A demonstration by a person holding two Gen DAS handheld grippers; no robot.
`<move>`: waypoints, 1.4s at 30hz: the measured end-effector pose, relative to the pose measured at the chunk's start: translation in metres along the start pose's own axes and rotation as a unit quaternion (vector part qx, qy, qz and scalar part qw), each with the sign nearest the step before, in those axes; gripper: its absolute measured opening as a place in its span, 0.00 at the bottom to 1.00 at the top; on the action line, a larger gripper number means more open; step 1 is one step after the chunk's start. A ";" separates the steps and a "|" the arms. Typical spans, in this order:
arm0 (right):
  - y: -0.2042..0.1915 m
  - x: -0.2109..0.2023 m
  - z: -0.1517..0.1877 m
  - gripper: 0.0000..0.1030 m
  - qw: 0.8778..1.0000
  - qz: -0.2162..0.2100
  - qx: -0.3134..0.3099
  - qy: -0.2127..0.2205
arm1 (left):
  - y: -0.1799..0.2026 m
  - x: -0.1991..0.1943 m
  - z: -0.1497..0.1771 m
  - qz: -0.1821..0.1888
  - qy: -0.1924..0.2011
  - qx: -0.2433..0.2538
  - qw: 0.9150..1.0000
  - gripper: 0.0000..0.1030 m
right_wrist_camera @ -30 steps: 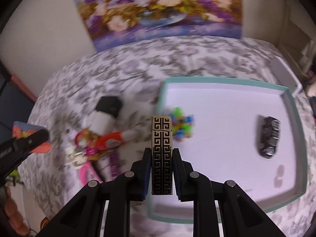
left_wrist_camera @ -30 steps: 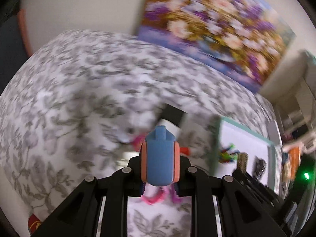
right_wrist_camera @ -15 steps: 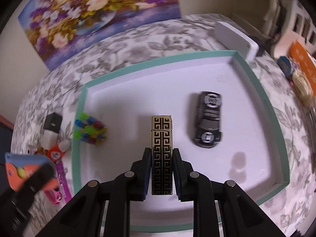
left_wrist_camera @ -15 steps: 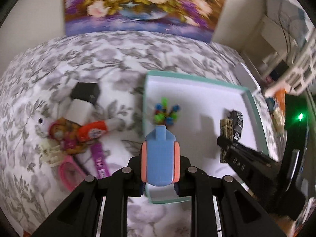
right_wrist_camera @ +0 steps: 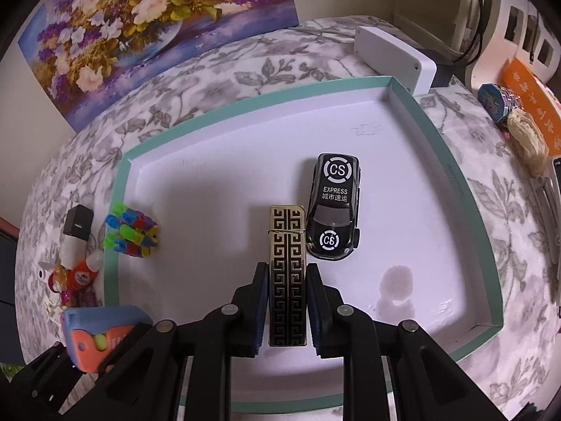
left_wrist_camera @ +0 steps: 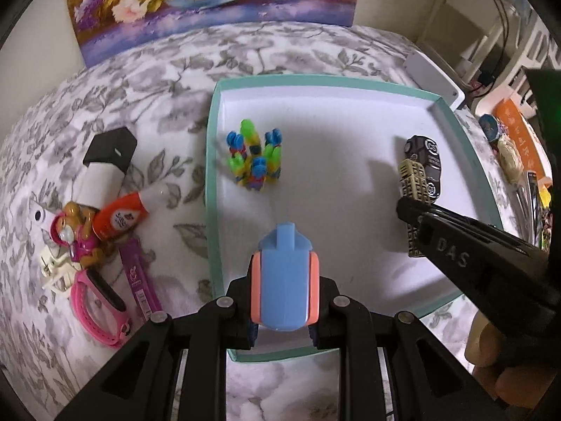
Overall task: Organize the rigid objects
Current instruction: 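Release the card holder into the tray with the left tool while the right tool opens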
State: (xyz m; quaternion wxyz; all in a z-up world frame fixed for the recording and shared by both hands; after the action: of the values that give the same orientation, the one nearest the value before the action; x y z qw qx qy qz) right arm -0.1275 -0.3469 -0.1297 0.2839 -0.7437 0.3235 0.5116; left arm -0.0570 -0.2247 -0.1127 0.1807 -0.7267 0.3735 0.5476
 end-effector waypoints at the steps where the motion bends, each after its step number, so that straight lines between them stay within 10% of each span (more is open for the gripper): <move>1: 0.000 0.000 0.000 0.22 1.000 0.000 0.000 -0.001 | -0.001 0.000 0.000 0.002 -0.001 -0.004 1.000 0.22; 15: -0.005 -0.023 -0.011 0.23 0.999 -0.010 0.004 0.033 | -0.012 -0.029 -0.018 0.008 0.032 -0.034 0.999 0.49; 28: -0.007 -0.025 -0.012 0.23 0.999 -0.001 0.004 0.033 | -0.097 -0.048 -0.021 0.019 0.034 -0.177 0.983 0.56; 42: -0.037 -0.028 -0.003 0.64 0.999 0.009 -0.038 0.037 | -0.210 -0.068 0.008 -0.084 0.030 -0.312 0.946 0.87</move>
State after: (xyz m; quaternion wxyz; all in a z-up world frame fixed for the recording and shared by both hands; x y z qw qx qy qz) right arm -0.1052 -0.3205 -0.0992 0.2388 -0.7691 0.3209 0.4986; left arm 0.0851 -0.0577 -0.0826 -0.0215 -0.7916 0.1267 0.5974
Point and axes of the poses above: each gripper's, at about its wrist camera, not at the fingertips, and x roughly the way its jaws point, y to its right, z to its underside, the point moved 8 cm from there along x, roughly the way its jaws point, and after that the axes turned 5 degrees about z, right-handed, at the moved point
